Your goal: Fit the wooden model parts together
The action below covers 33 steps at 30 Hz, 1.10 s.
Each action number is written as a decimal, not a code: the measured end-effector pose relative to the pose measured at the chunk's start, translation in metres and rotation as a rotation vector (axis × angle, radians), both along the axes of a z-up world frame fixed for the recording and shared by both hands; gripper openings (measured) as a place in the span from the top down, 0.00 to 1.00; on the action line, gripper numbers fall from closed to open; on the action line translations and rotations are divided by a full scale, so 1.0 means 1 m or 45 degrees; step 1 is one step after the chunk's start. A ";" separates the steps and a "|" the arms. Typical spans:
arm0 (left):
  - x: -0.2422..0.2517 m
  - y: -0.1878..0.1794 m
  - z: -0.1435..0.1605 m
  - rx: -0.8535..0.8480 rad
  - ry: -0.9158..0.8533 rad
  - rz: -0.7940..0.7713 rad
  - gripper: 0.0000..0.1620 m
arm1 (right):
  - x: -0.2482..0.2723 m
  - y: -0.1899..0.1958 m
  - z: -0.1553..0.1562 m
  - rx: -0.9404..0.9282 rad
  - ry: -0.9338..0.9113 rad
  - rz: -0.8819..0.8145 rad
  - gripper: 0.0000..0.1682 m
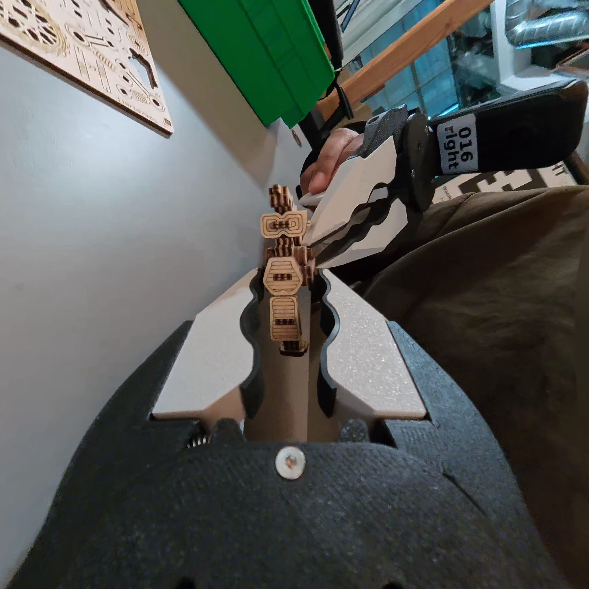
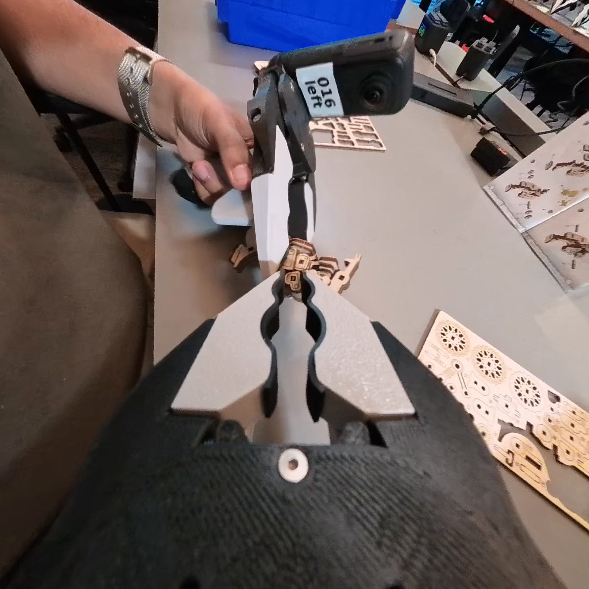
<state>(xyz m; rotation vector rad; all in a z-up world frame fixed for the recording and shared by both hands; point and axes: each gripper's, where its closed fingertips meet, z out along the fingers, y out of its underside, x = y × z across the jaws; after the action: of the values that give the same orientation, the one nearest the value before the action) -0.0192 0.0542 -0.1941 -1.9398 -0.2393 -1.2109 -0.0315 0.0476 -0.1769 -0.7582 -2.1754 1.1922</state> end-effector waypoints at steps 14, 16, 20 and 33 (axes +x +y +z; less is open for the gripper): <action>-0.004 -0.001 -0.001 -0.024 -0.030 0.009 0.82 | -0.002 0.003 -0.007 0.076 -0.009 -0.019 0.95; -0.004 -0.001 -0.002 -0.055 -0.064 0.004 0.82 | -0.002 0.002 -0.009 0.064 -0.033 -0.022 0.95; -0.004 -0.002 -0.004 -0.112 -0.176 0.004 0.82 | -0.003 0.002 -0.010 -0.006 -0.101 -0.045 0.95; -0.006 0.000 0.005 -0.124 -0.397 0.019 0.83 | -0.007 0.005 -0.002 -0.273 -0.272 -0.180 0.95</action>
<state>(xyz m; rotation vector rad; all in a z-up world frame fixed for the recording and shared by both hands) -0.0248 0.0538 -0.1892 -1.8196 -0.4811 -1.5149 -0.0382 0.0529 -0.1791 -1.1578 -2.1399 1.3364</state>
